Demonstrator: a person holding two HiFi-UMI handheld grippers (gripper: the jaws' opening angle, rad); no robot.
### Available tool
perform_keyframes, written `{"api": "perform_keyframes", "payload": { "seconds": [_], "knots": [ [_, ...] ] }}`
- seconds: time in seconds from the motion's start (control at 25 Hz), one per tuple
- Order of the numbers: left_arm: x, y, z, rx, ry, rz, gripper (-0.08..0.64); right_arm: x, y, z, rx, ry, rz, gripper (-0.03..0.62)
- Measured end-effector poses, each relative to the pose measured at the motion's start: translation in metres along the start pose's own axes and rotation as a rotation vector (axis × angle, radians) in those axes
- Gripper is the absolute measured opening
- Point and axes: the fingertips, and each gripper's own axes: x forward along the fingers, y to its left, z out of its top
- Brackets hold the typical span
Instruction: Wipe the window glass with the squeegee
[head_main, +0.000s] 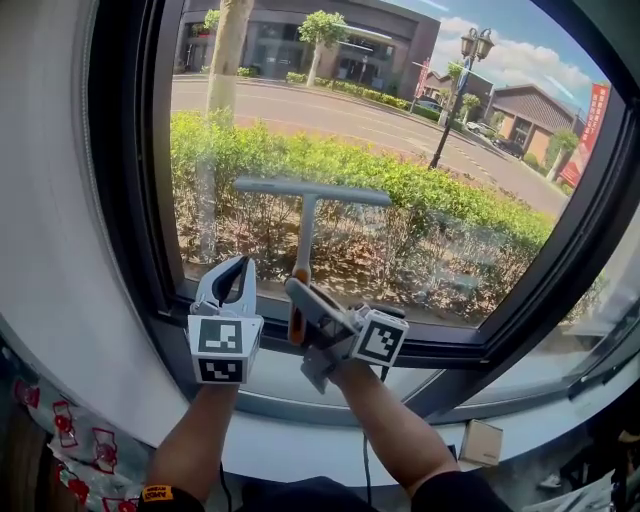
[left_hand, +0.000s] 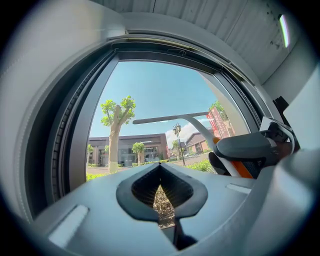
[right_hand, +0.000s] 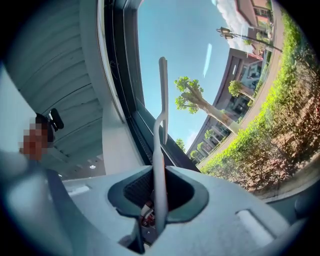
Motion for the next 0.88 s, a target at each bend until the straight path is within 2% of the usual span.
{"api": "perform_keyframes", "payload": {
  "seconds": [0.2,0.44,0.6,0.88],
  "knots": [
    [-0.002,-0.003,0.009,0.01,-0.017,0.006,0.015,-0.002,0.002,-0.001,-0.004,0.013,0.006,0.052],
    [-0.003,-0.014,0.045,0.036,-0.087,-0.002,0.015,-0.011,0.014,0.016,-0.086,0.025,-0.001,0.046],
    [-0.002,-0.035,0.083,0.072,-0.164,-0.028,0.015,-0.022,0.03,0.049,-0.125,-0.003,0.03,0.046],
    [0.01,-0.079,0.152,0.14,-0.283,-0.077,0.015,-0.029,0.072,0.136,-0.247,-0.038,0.111,0.046]
  ]
}}
